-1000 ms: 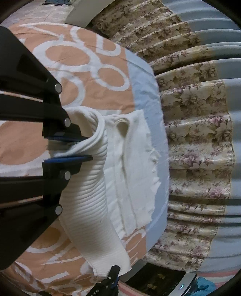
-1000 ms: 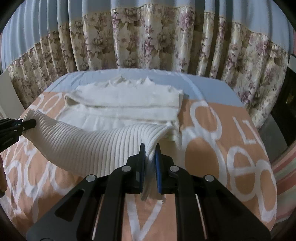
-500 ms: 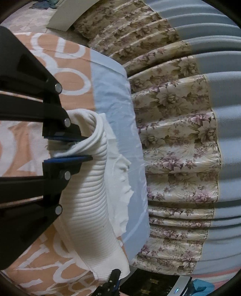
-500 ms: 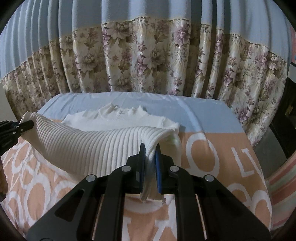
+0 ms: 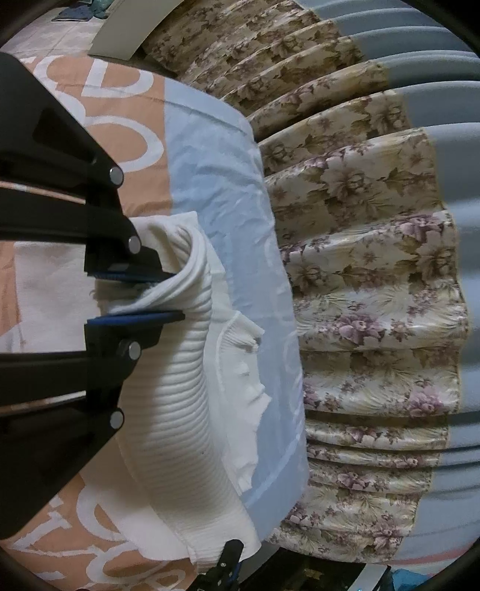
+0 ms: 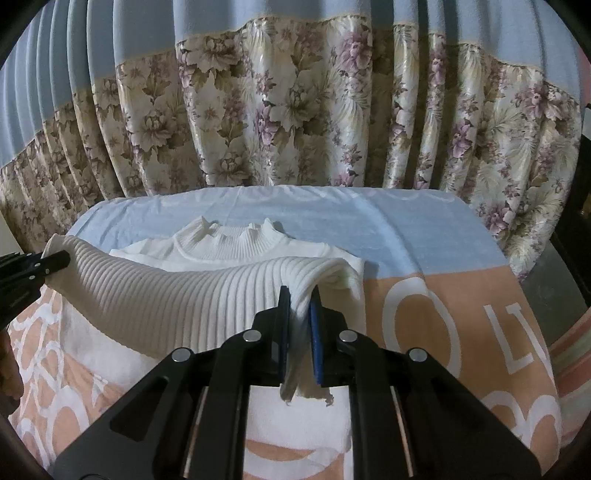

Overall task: Fold small clothes
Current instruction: 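Lift the ribbed hem with both tools and fold it up toward the collar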

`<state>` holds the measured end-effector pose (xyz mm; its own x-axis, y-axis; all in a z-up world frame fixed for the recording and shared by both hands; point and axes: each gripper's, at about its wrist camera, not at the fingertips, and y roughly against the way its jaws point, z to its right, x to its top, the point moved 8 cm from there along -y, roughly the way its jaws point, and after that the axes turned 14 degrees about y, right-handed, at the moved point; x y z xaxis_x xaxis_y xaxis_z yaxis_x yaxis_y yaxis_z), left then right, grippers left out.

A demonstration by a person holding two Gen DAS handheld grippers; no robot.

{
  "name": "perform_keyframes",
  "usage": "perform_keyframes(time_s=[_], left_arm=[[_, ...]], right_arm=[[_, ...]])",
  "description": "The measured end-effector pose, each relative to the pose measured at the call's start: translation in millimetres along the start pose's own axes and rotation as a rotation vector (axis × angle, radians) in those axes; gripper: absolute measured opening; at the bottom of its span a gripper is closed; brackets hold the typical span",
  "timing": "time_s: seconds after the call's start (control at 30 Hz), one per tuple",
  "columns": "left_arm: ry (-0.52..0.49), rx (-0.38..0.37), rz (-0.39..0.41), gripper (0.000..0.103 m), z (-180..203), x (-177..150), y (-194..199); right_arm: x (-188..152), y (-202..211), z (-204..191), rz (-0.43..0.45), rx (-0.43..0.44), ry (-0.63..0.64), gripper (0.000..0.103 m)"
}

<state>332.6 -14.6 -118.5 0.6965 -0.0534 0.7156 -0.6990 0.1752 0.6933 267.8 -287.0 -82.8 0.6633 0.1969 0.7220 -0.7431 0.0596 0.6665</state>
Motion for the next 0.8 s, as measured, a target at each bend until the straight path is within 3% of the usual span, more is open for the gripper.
perform_keyframes(time_s=[0.47, 0.67, 0.8], left_arm=[[0.013, 0.027, -0.099, 0.015, -15.0, -8.6, -67.6], [0.03, 0.036, -0.149, 0.015, -19.2, -19.3, -94.7], [-0.013, 0.056, -0.157, 0.016, -17.5, -24.9, -102.1]], right_arm=[[-3.6, -70.7, 2.5, -0.085, 0.089, -0.002, 0.01], [-20.5, -103.4, 6.8, -0.152, 0.112, -0.022, 0.011], [-32.1, -114.8, 10.3, -0.165, 0.14, -0.039, 0.012]])
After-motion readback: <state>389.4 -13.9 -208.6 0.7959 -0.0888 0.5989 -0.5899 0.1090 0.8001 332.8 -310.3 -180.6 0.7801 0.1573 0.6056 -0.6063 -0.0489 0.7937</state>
